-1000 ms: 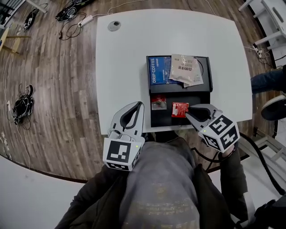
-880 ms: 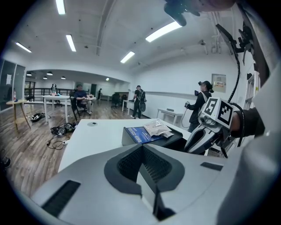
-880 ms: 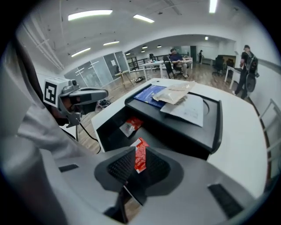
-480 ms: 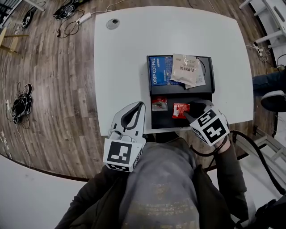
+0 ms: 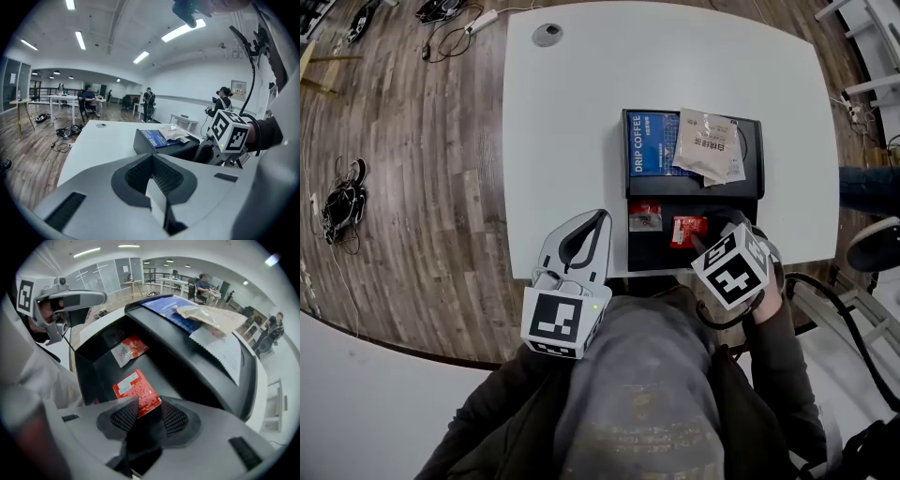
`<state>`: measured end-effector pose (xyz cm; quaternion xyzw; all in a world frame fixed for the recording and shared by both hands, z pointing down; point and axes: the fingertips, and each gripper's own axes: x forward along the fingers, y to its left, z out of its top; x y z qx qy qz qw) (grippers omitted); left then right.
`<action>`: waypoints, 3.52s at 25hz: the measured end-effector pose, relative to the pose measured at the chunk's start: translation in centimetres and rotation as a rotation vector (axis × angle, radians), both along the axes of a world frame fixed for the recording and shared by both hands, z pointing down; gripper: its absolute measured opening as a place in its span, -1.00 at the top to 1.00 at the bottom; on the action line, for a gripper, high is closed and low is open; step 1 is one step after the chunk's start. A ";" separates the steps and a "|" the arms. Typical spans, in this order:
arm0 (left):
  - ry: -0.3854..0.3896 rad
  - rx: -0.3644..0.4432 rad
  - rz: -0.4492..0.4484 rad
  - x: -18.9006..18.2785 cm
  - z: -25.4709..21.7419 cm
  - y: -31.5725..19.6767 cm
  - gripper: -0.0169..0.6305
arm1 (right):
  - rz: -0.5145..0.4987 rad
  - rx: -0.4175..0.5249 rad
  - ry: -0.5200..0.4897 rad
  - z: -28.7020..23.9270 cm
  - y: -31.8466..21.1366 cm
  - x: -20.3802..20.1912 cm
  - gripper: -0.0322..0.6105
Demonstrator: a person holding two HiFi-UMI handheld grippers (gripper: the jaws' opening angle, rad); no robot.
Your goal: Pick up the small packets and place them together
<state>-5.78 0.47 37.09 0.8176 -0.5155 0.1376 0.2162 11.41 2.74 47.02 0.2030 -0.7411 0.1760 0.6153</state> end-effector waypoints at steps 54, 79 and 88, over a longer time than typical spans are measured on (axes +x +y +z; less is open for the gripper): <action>-0.020 0.000 0.018 0.4 -0.9 1.0 0.94 | -0.187 0.031 -0.122 -0.9 2.0 -2.3 0.86; -0.025 0.049 -0.004 1.0 -2.7 -2.3 0.94 | 0.001 0.334 -0.190 -12.7 -12.9 2.8 0.86; -0.030 -0.002 -0.033 0.2 -1.3 -3.4 0.94 | 0.018 0.314 -0.194 -11.2 -14.5 2.8 0.64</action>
